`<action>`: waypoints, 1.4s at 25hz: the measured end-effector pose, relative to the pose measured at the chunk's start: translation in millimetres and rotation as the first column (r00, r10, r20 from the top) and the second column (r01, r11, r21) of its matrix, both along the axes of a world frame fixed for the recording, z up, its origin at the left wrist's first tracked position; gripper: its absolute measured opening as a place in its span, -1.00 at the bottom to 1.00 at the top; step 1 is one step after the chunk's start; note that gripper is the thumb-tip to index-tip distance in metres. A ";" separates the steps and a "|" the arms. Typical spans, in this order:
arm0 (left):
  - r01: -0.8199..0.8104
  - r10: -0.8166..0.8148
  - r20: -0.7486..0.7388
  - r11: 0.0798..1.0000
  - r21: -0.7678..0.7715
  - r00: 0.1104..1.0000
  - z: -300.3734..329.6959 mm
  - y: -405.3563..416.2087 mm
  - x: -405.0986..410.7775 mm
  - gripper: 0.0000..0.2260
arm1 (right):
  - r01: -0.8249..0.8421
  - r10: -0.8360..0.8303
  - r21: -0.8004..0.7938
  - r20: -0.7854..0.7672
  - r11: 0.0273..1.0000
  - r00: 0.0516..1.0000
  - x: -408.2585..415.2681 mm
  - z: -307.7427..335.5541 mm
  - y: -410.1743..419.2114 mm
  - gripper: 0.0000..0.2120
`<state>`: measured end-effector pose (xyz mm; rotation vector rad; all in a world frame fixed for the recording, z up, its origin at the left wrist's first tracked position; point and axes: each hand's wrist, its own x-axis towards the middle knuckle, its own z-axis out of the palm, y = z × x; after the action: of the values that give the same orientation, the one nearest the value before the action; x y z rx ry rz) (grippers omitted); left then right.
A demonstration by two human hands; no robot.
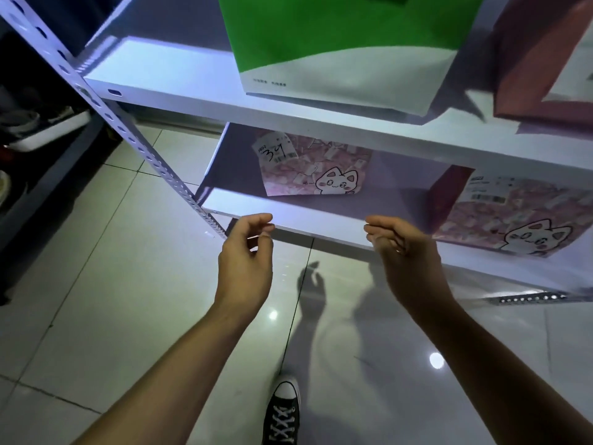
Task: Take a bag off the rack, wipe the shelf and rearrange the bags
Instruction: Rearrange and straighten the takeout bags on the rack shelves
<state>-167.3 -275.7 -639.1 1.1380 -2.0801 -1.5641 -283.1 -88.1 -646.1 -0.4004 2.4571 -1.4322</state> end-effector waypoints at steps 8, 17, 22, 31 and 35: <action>0.022 -0.028 0.122 0.998 0.052 0.992 -65.7 -60.4 -77.4 -0.59 | 0.250 -0.207 -0.174 0.231 0.953 0.951 -77.3 -74.0 -61.1 -0.56; -0.075 0.056 0.082 0.965 0.252 0.995 -90.5 -109.7 -126.6 -0.48 | 0.215 -0.198 -0.086 0.174 0.973 0.965 -133.5 -113.4 -92.3 -0.29; -0.021 0.008 0.049 0.963 0.269 0.999 -82.9 -100.7 -106.3 -0.66 | 0.210 -0.200 -0.128 0.089 0.969 0.976 -119.4 -109.9 -81.0 -0.52; -0.060 0.064 -0.013 0.978 0.201 0.998 -45.7 -45.5 -28.0 -0.66 | 0.385 -0.386 -0.029 -0.058 0.922 0.921 -18.7 -60.4 -20.9 -0.86; -0.122 0.106 0.068 0.940 0.318 0.992 -13.0 -7.4 22.4 -0.64 | 0.369 -0.368 0.011 0.097 0.929 0.925 31.2 6.0 8.4 -0.78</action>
<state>-144.9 -283.1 -652.1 1.3923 -1.7917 -1.8818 -251.9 -79.6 -640.2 0.1420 2.5400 -1.5555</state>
